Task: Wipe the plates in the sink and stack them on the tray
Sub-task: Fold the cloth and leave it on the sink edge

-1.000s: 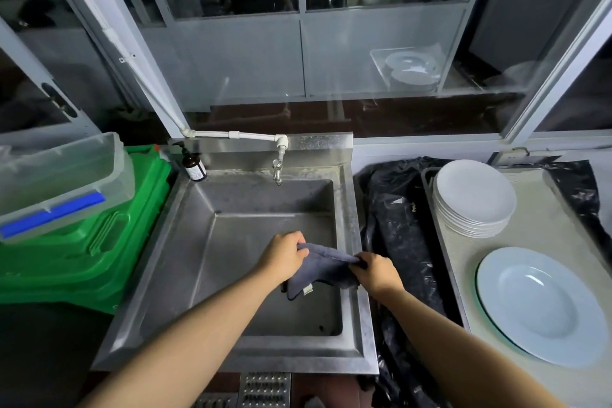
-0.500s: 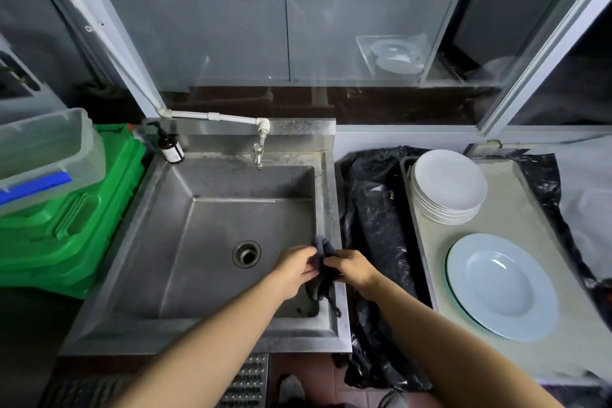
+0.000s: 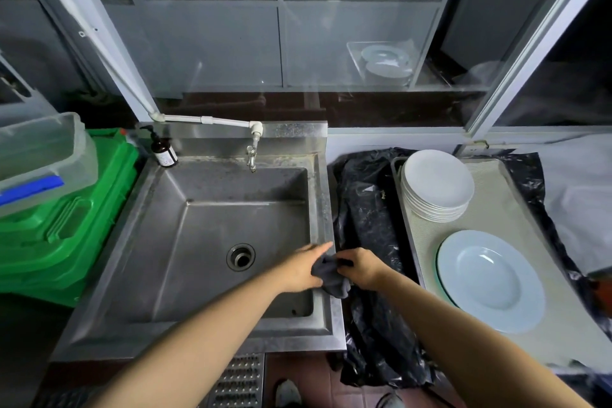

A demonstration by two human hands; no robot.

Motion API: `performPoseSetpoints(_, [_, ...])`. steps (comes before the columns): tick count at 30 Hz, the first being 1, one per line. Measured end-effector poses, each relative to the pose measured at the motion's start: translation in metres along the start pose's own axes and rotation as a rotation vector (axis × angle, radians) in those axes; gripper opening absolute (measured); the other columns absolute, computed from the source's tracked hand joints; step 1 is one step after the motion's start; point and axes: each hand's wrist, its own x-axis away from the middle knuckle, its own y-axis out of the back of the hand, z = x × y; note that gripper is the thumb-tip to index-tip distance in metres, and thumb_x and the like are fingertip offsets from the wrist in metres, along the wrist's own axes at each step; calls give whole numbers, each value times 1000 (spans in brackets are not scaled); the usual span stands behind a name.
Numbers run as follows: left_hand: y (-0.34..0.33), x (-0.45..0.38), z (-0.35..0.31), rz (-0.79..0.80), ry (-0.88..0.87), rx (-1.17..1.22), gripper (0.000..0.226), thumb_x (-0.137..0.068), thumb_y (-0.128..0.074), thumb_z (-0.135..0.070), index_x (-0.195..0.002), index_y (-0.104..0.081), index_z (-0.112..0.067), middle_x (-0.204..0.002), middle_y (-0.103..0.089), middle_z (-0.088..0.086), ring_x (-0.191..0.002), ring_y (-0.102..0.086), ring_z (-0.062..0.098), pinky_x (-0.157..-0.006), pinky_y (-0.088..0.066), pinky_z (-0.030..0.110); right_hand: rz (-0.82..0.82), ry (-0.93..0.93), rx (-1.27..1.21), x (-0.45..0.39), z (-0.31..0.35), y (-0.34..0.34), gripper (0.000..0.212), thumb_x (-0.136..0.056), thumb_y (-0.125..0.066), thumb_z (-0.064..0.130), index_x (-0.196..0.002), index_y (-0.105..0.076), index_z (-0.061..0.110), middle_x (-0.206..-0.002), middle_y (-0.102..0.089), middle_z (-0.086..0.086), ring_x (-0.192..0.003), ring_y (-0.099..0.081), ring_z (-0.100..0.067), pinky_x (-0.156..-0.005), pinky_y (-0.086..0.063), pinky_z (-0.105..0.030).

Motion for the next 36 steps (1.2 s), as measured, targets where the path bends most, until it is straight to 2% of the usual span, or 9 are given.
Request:
performPoseSetpoints(3, [-18, -11, 2, -24, 7, -29, 60, -89, -72, -14, -145, -51, -15, -139, -54, 8, -126, -56, 26, -98, -43, 27, 41, 67, 73, 0, -3, -1, 25, -90, -56, 9, -108, -73, 14, -94, -71, -1, -83, -60, -11, -70, -41, -9])
performPoseSetpoints(7, [-34, -14, 8, -214, -10, -37, 28, -91, -67, -7, -119, -64, -6, -123, -58, 9, -109, -60, 24, -84, -37, 21, -38, 126, 51, 6, -8, -14, 33, -87, -48, 20, -111, -71, 17, -105, -72, -2, -95, -65, -16, -84, -51, -29])
performPoseSetpoints(9, [-46, -8, 14, -298, -68, -54, 23, -90, -68, -4, -112, -64, -5, -118, -57, 9, -105, -60, 25, -83, -36, 20, -106, 178, 26, 15, -11, -26, 42, -89, -43, 32, -123, -66, 25, -120, -68, 4, -109, -63, -11, -91, -51, -25])
performPoseSetpoints(11, [-69, 3, 27, -347, -143, -130, 24, -85, -73, -8, -108, -65, -8, -113, -57, 7, -100, -61, 24, -87, -45, 26, -187, 248, 139, 29, -23, -49, 46, -94, -43, 31, -137, -58, 27, -139, -60, 3, -126, -57, -13, -101, -49, -28])
performPoseSetpoints(14, [-122, 26, 49, -306, -180, -264, 36, -77, -81, -20, -109, -64, -18, -112, -56, 0, -98, -60, 21, -84, -54, 33, -230, 325, 337, 52, -55, -99, 46, -90, -48, 21, -133, -64, 18, -139, -61, -5, -129, -56, -23, -101, -52, -35])
performPoseSetpoints(18, [-198, 50, 71, -124, -101, -300, 59, -64, -86, -17, -118, -64, -18, -129, -53, -1, -109, -66, 24, -85, -59, 34, -51, 234, 401, 81, -88, -170, 76, -54, -91, 19, -126, -69, 20, -138, -62, -3, -127, -58, -22, -97, -54, -34])
performPoseSetpoints(23, [-217, 65, 63, -188, -54, -337, 53, -77, -73, -26, -128, -62, -19, -139, -55, 2, -121, -58, 25, -94, -57, 38, -112, 167, 376, 101, -91, -196, 67, -83, -47, 19, -150, -44, 17, -162, -28, -3, -149, -24, -21, -115, -32, -38])
performPoseSetpoints(32, [-166, 55, 4, -296, -71, -412, 44, -85, -62, -28, -129, -66, -20, -134, -59, 2, -120, -58, 27, -89, -58, 42, -88, -4, 316, 117, -77, -105, 65, -91, -41, 31, -154, -35, 18, -165, -17, -8, -151, -21, -25, -121, -20, -38])
performPoseSetpoints(36, [-133, 21, -33, -286, -126, -382, 50, -98, -49, -30, -147, -54, -21, -152, -49, 4, -140, -42, 27, -110, -46, 45, -242, -118, 276, 122, -86, -37, 57, -95, -44, 24, -151, -41, 17, -162, -27, -12, -147, -31, -29, -118, -29, -37])
